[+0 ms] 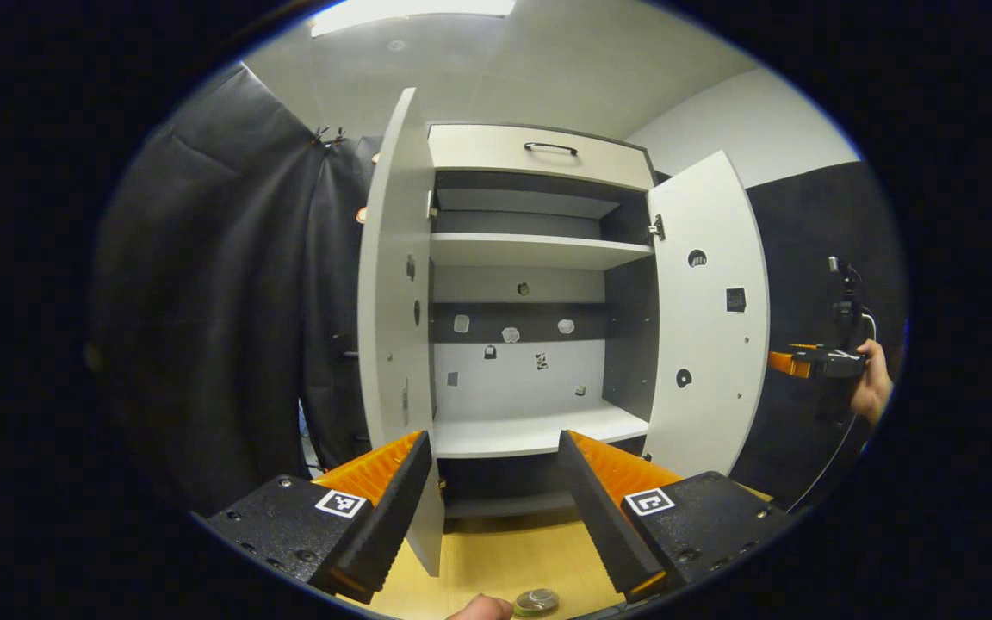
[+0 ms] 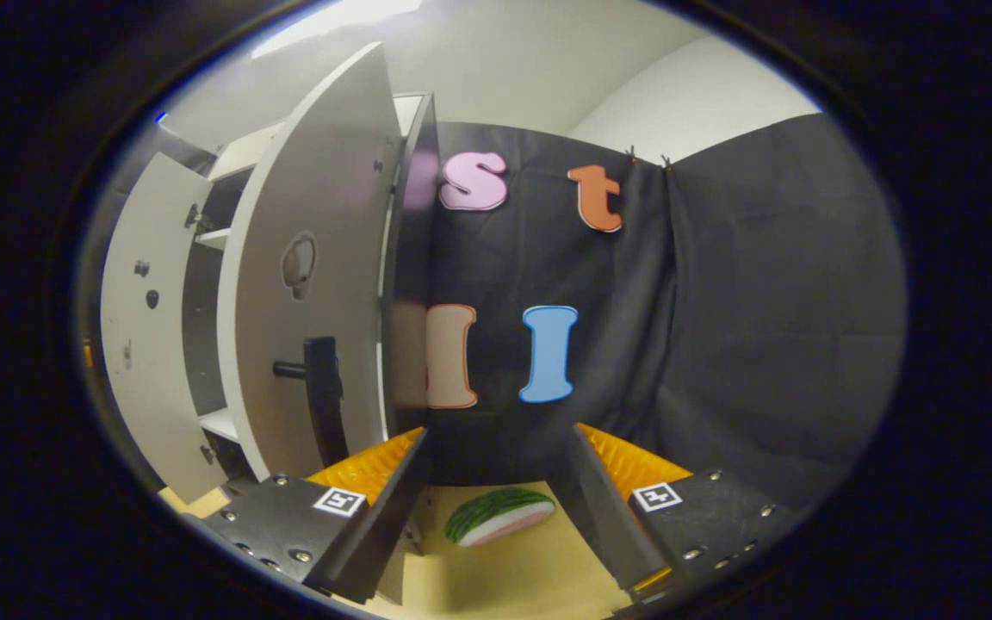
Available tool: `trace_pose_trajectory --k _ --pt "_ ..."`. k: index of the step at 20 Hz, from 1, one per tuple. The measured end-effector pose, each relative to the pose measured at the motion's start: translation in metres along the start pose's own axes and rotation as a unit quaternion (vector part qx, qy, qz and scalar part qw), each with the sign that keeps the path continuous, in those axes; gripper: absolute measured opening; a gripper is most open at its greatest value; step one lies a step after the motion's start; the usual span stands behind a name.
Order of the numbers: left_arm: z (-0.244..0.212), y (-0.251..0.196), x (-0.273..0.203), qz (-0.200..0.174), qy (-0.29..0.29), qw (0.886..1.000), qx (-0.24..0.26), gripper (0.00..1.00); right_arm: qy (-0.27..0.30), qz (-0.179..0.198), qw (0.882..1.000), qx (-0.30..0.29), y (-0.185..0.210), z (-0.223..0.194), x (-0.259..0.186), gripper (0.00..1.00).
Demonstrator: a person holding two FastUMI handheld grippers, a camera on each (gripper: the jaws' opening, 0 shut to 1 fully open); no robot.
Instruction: Grasp the bottle in the cabinet with the left hand and place it on the coaster, then close the right door with the right hand and the left door with the left hand.
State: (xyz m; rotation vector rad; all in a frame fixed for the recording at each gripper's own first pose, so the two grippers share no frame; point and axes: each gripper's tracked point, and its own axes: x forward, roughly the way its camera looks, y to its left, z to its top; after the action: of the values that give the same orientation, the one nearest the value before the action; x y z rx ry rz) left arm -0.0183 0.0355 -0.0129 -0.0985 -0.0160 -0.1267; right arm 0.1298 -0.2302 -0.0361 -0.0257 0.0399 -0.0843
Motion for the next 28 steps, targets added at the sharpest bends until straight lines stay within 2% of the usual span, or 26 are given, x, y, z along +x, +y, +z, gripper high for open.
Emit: trace_pose_trajectory --k 2,3,5,6,8,9,11,15,16,18,20,21,22,26,27,28 --pt "-0.005 0.015 -0.01 0.007 0.016 1.0 -0.01 0.94 0.0 0.004 1.0 -0.014 0.02 0.0 -0.002 0.97" --pt "-0.001 0.022 -0.015 0.012 0.014 1.0 -0.012 0.94 -0.01 0.005 0.999 -0.032 0.028 0.008 0.0 0.87" --pt "0.004 0.037 -0.024 0.022 0.012 1.0 -0.011 0.93 -0.006 0.009 0.999 -0.042 0.042 0.008 0.001 0.86" --pt "0.007 0.044 -0.028 0.028 0.009 1.0 -0.008 0.91 0.0 0.015 0.999 -0.036 0.051 0.007 0.001 0.86" --pt "0.014 0.052 -0.03 0.035 0.001 0.999 -0.003 0.93 0.009 0.02 1.0 -0.023 0.063 0.004 -0.003 0.86" --pt "0.015 0.055 -0.033 0.039 -0.001 0.999 0.0 0.92 0.01 0.025 0.999 -0.021 0.071 0.004 -0.003 0.83" --pt "0.019 0.06 -0.032 0.035 -0.007 0.999 0.001 0.93 0.012 0.035 0.999 -0.021 0.086 0.004 -0.003 0.86" --pt "0.017 0.073 -0.035 0.04 -0.003 0.999 -0.002 0.93 0.016 0.037 0.999 -0.011 0.101 0.003 -0.004 0.86" --pt "0.016 0.075 -0.035 0.04 -0.002 0.999 -0.002 0.95 0.014 0.026 1.0 -0.008 0.098 0.004 -0.002 0.83" --pt "0.014 0.081 -0.036 0.043 0.002 0.999 -0.001 0.94 0.015 0.004 1.0 0.0 0.091 0.004 0.002 0.86" --pt "0.009 0.089 -0.036 0.047 0.006 0.999 0.004 0.93 0.014 -0.004 1.0 0.007 0.09 0.005 0.005 0.86" --pt "0.008 0.093 -0.034 0.05 0.009 0.999 0.006 0.93 0.014 -0.008 1.0 0.011 0.09 0.006 0.006 0.83" --pt "0.006 0.096 -0.032 0.052 0.012 0.999 0.009 0.93 0.012 -0.015 1.0 0.011 0.09 0.007 0.006 0.86" --pt "0.005 0.103 -0.025 0.056 0.014 0.998 0.012 0.92 0.0 -0.023 1.0 -0.001 0.091 0.011 0.005 0.86" --pt "0.004 0.106 -0.024 0.058 0.014 0.998 0.013 0.93 0.005 -0.025 1.0 0.005 0.092 0.01 0.005 0.83" --pt "0.003 0.107 -0.023 0.057 0.016 0.998 0.012 0.93 0.01 -0.026 1.0 0.012 0.093 0.006 0.006 0.86"
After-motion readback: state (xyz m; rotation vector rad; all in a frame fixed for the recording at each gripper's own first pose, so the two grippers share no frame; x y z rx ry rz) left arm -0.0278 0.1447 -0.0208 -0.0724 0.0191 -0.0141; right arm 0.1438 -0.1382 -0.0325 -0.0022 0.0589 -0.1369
